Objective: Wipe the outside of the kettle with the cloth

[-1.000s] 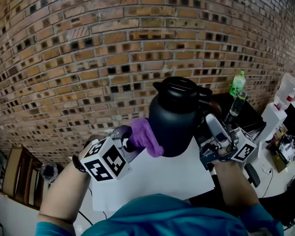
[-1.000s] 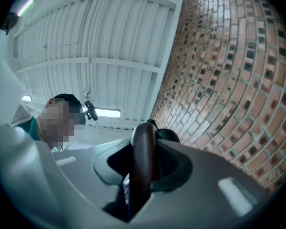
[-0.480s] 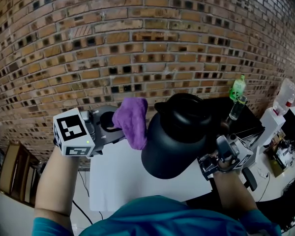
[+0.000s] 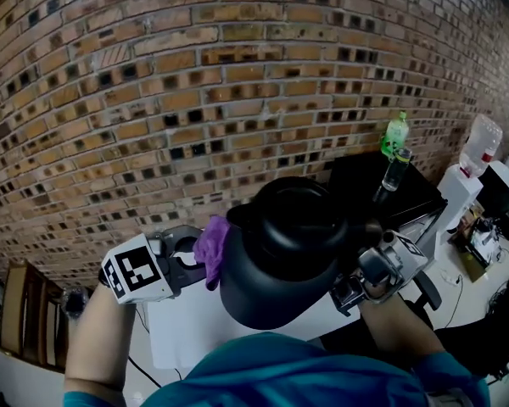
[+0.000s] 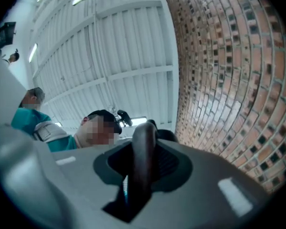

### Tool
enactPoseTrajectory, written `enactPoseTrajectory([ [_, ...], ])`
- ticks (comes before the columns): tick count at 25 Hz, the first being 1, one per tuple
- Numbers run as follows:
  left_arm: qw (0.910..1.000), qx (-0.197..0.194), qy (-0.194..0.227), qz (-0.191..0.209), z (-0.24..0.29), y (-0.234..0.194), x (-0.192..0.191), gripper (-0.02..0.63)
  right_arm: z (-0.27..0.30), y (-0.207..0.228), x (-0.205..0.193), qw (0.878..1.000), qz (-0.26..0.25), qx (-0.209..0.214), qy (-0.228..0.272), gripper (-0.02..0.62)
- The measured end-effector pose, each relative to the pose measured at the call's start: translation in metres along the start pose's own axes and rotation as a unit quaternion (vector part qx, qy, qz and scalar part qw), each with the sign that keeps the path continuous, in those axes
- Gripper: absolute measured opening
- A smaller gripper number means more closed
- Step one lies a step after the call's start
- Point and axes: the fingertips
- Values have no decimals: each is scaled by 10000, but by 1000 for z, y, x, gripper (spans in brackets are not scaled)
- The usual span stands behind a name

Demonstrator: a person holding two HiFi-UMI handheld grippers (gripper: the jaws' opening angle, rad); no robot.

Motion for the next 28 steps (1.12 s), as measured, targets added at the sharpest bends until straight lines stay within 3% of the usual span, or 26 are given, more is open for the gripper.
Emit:
enactPoseTrajectory([
  [5, 9992, 228, 307, -83, -14, -18, 17, 84, -9, 6, -17, 9991, -21, -381, -208, 89],
  [10, 9988, -329, -34, 347, 10, -5, 24, 84, -38, 7, -29, 9966, -23, -822, -25, 90],
  [14, 9964, -691, -387, 309, 40, 22, 4, 84, -49, -1, -25, 9961, -77, -880, 75, 90],
  [19, 9863, -1298, -652, 786, 68, 46, -38, 84, -58, -20, -12, 9958, -324, -852, 106, 91],
  [21, 9920, -1092, -451, 442, 60, 21, -35, 85, -51, -22, -13, 9966, -321, -763, -7, 91],
  [24, 9970, -613, 407, -252, 42, -31, -1, 84, -38, -15, -24, 9972, -217, -655, -276, 91],
  [28, 9923, -778, 914, -298, 46, -52, 31, 84, -17, -2, -49, 9970, 40, -398, -660, 90],
])
Point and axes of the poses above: the fingertips, and each gripper's own axes: z forward along the fingers, y to its right, x out of its top, and after that the axes turned 11 degrees about z, right-handed
